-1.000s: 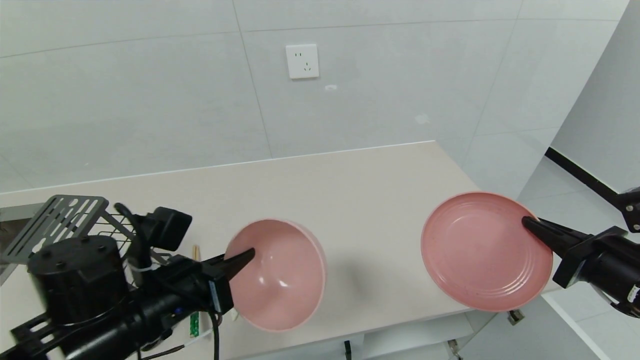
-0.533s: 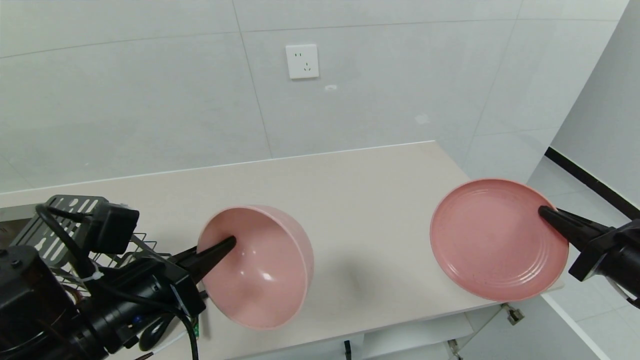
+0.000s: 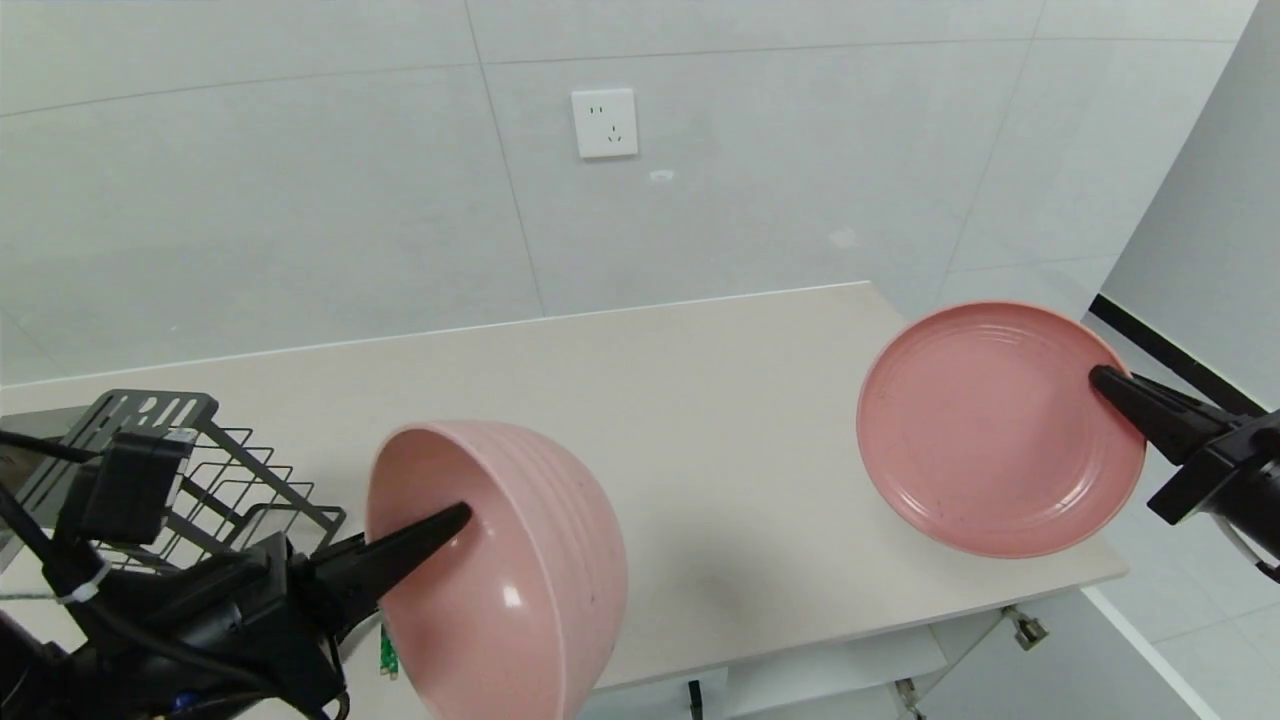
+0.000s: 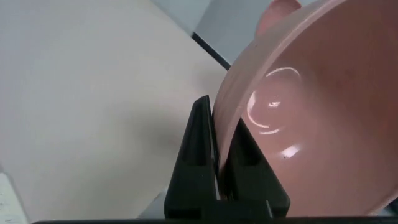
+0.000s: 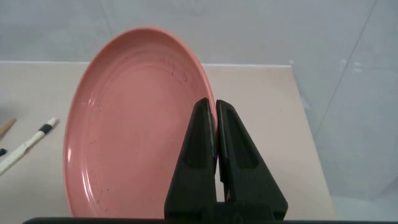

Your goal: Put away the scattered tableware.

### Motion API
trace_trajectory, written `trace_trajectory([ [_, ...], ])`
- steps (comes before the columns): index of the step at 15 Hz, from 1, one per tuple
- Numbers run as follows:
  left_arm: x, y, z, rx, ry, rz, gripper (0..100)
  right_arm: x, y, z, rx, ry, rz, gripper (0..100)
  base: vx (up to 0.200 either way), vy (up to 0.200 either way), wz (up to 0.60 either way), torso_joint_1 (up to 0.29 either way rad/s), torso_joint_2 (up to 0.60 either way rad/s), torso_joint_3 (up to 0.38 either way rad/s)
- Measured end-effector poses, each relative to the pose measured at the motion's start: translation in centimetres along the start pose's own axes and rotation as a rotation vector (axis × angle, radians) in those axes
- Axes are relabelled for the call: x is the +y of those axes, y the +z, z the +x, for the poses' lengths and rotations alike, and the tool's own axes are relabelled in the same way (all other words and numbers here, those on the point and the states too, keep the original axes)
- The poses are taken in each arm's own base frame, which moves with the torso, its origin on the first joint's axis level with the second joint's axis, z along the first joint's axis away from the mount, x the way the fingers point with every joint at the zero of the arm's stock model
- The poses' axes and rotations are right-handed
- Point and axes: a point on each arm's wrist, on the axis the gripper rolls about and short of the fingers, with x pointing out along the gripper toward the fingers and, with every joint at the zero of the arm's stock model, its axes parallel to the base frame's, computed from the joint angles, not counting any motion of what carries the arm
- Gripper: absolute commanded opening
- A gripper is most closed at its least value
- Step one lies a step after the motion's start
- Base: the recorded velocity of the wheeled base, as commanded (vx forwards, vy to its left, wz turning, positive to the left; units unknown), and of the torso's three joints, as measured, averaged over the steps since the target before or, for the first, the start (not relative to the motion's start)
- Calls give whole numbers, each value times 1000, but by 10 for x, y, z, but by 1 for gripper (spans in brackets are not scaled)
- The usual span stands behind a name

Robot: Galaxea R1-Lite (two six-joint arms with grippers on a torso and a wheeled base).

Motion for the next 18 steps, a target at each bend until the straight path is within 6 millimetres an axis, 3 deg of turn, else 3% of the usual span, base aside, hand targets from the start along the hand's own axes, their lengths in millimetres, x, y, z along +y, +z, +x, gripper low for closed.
trace_trajectory([
  [3, 4, -8, 1, -12, 231, 31, 0, 4, 1, 2, -25, 23, 20, 0, 0, 0, 0, 0, 0, 0],
  [7, -15, -20, 15, -32, 427, 184, 0, 6, -1, 9, -86, 41, 64, 0, 0, 0, 0, 0, 0, 0],
  [10, -20, -16, 29, -52, 411, 303, 0, 18, -13, 7, -23, 104, 88, 0, 0, 0, 0, 0, 0, 0],
  [14, -8, -2, 23, -246, 469, 333, 0, 28, -15, 5, -15, 151, 64, 0, 0, 0, 0, 0, 0, 0],
  [18, 7, -9, 22, -191, 543, 423, 0, 28, -9, 6, -48, 155, 60, 0, 0, 0, 0, 0, 0, 0],
])
